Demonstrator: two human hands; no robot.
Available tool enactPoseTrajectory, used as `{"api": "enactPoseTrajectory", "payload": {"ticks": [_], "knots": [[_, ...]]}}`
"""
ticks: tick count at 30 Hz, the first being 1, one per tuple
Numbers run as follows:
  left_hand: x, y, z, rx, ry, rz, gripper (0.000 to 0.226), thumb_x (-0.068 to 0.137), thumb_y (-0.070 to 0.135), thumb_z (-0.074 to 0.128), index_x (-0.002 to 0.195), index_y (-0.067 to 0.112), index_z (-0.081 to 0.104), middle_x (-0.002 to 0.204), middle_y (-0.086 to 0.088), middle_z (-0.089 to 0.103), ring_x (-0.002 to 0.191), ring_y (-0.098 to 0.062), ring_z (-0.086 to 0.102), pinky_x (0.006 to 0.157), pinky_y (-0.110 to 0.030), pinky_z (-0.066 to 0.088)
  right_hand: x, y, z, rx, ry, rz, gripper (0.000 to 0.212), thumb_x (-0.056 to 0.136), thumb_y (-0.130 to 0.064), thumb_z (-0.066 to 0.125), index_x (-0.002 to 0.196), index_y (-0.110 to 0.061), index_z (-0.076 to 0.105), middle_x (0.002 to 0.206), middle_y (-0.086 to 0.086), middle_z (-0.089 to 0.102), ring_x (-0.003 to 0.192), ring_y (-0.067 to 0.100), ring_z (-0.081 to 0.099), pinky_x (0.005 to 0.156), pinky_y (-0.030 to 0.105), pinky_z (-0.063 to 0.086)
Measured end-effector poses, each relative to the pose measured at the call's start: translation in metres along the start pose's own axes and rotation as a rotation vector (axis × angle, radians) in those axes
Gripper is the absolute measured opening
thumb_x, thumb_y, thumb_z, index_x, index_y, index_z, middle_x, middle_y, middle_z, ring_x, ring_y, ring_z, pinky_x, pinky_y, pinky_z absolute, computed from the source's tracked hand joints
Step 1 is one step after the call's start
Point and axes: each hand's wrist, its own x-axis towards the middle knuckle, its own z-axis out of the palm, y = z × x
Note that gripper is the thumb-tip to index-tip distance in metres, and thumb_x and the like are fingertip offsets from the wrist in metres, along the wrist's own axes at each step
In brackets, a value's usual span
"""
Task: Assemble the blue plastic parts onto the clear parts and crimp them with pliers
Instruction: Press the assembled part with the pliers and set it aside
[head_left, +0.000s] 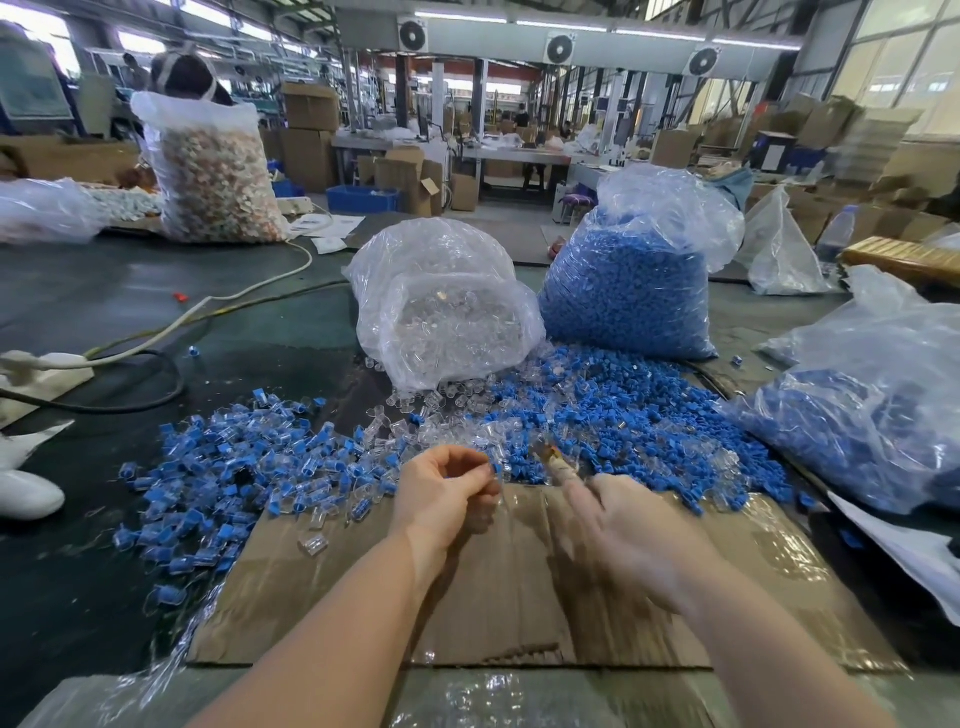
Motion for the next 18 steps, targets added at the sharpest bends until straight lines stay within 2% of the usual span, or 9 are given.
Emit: {"api": "enactPoseTrajectory", "payload": {"ticks": [2, 3, 6, 8, 10, 14, 18], "knots": [[0.005, 0.003, 0.003, -0.035, 0.02, -0.006, 0.01, 0.083, -0.006, 0.062, 0.085, 0.003, 0.063, 0.066, -0.011, 0.066, 0.054, -0.017, 0.063, 0.05, -0.028, 0.055, 0.002, -0.011, -0.012, 0.211, -0.123, 0.008, 0.044, 0.097, -0.05, 0.03, 0.071, -0.017, 0.042, 0.062, -0.005, 0.042, 0.047, 0.006, 0.036, 0.044, 0.014, 0.03], [0.007, 0.004, 0.005, -0.042, 0.034, -0.001, 0.011, 0.082, -0.008, 0.062, 0.082, 0.004, 0.063, 0.066, -0.011, 0.066, 0.054, -0.015, 0.064, 0.05, -0.024, 0.054, 0.003, -0.014, -0.016, 0.273, -0.177, 0.013, 0.044, 0.096, -0.051, 0.031, 0.07, -0.017, 0.041, 0.06, -0.005, 0.041, 0.046, 0.007, 0.035, 0.045, 0.016, 0.03], [0.012, 0.007, 0.006, -0.03, 0.057, 0.007, 0.013, 0.08, -0.009, 0.064, 0.082, 0.003, 0.063, 0.068, -0.01, 0.066, 0.053, -0.012, 0.065, 0.049, -0.018, 0.051, 0.005, -0.017, -0.023, 0.351, -0.299, 0.074, 0.044, 0.094, -0.055, 0.038, 0.078, -0.014, 0.047, 0.073, 0.002, 0.05, 0.062, 0.015, 0.049, 0.061, 0.028, 0.044], [0.013, 0.008, 0.005, -0.022, 0.067, -0.001, 0.013, 0.079, -0.009, 0.064, 0.087, 0.002, 0.063, 0.074, -0.012, 0.067, 0.054, -0.011, 0.065, 0.049, -0.017, 0.051, 0.008, -0.016, -0.026, 0.436, -0.361, 0.106, 0.032, 0.09, -0.043, 0.054, 0.085, -0.011, 0.053, 0.08, 0.006, 0.054, 0.072, 0.019, 0.056, 0.074, 0.037, 0.052], [0.013, 0.009, 0.004, -0.018, 0.082, -0.013, 0.015, 0.079, -0.008, 0.064, 0.091, 0.001, 0.062, 0.08, -0.014, 0.067, 0.056, -0.012, 0.066, 0.05, -0.018, 0.052, 0.009, -0.016, -0.027, 0.481, -0.407, 0.132, 0.025, 0.08, -0.026, 0.063, 0.094, -0.007, 0.054, 0.084, 0.007, 0.058, 0.077, 0.02, 0.058, 0.085, 0.043, 0.053], [0.012, 0.013, 0.007, -0.027, 0.109, -0.028, 0.016, 0.079, -0.007, 0.064, 0.091, 0.003, 0.062, 0.085, -0.016, 0.067, 0.06, -0.014, 0.066, 0.051, -0.018, 0.053, 0.009, -0.019, -0.026, 0.449, -0.433, 0.171, 0.027, 0.077, -0.01, 0.058, 0.103, -0.009, 0.049, 0.091, 0.008, 0.054, 0.081, 0.02, 0.056, 0.086, 0.046, 0.053], [0.012, 0.017, 0.009, -0.035, 0.152, -0.032, 0.017, 0.08, -0.007, 0.065, 0.094, 0.002, 0.06, 0.08, -0.013, 0.066, 0.052, -0.01, 0.064, 0.049, -0.017, 0.053, 0.008, -0.02, -0.025, 0.519, -0.428, 0.198, 0.026, 0.078, -0.006, 0.053, 0.104, -0.007, 0.05, 0.092, 0.011, 0.052, 0.083, 0.023, 0.055, 0.083, 0.049, 0.055]]}}
